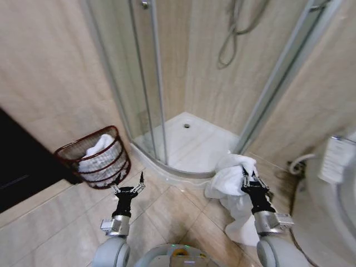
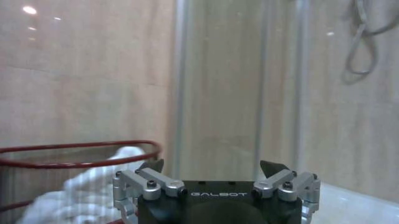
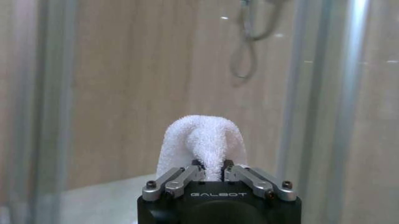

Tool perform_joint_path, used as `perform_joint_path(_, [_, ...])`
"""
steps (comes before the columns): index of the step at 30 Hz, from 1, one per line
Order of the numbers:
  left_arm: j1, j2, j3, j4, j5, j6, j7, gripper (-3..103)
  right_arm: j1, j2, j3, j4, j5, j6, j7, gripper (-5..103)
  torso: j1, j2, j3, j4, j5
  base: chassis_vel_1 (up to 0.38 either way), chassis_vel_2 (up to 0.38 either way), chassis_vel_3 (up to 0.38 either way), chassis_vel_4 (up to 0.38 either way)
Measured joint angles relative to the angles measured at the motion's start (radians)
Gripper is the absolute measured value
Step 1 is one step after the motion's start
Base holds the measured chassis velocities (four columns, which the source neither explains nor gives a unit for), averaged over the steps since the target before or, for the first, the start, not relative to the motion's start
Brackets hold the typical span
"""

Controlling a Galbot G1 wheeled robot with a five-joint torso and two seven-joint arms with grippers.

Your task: Discard the used towel into the hamper.

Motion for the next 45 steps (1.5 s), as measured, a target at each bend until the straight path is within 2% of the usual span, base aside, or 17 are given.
perform_joint_path(14, [0.001, 0.003, -0.009, 0.010, -0.005, -0.027, 0.022, 100, 0.001, 0.001, -0.132, 0.026, -0.101, -0.002, 0.033, 12, 0.000, 0.000, 0.000, 0.0000, -0.0001, 0.117, 0.118, 0.131, 0.126])
perform_joint_path(33, [-0.003, -0.005, -0.013, 0.017, -0.003, -0.032, 0.014, 100, 0.036, -0.010, -0.131, 0.034, -0.097, -0.024, 0.015, 12, 0.000, 0.000, 0.000, 0.0000, 0.0000, 0.116, 0.126, 0.124, 0.125])
perform_joint_path(35, [-0.005, -0.007, -0.013, 0.015, -0.001, -0.032, 0.005, 100, 0.041, -0.010, -0.131, 0.029, -0.094, -0.024, 0.013, 12, 0.000, 0.000, 0.000, 0.0000, 0.0000, 0.114, 0.125, 0.125, 0.124])
perform_joint_path(37, [-0.015, -0.011, -0.009, 0.014, 0.022, -0.032, -0.054, 100, 0.053, -0.013, -0.129, 0.020, -0.087, -0.024, 0.011, 12, 0.000, 0.002, 0.002, 0.0002, 0.0000, 0.119, 0.116, 0.127, 0.112])
perform_joint_path(38, [-0.025, -0.013, -0.004, 0.014, 0.044, -0.032, -0.112, 100, 0.058, -0.015, -0.126, 0.017, -0.082, -0.023, 0.008, 12, 0.000, 0.002, 0.002, 0.0004, 0.0000, 0.095, 0.121, 0.111, 0.107])
perform_joint_path(39, [-0.025, -0.013, -0.004, 0.014, 0.044, -0.032, -0.112, 100, 0.058, -0.015, -0.126, 0.017, -0.082, -0.023, 0.008, 12, 0.000, 0.002, 0.002, 0.0004, 0.0000, 0.095, 0.121, 0.111, 0.107])
perform_joint_path(41, [-0.035, -0.014, 0.002, 0.010, 0.062, -0.031, -0.172, 100, 0.061, -0.018, -0.124, 0.015, -0.073, -0.021, 0.005, 12, 0.000, 0.004, 0.004, 0.0004, -0.0001, 0.072, 0.066, 0.071, 0.060])
perform_joint_path(45, [-0.021, -0.007, 0.004, -0.011, 0.097, -0.032, -0.188, 100, 0.064, -0.021, -0.122, 0.019, -0.063, -0.018, -0.002, 12, 0.001, 0.016, 0.013, -0.0001, 0.0001, 0.018, 0.007, 0.008, 0.015])
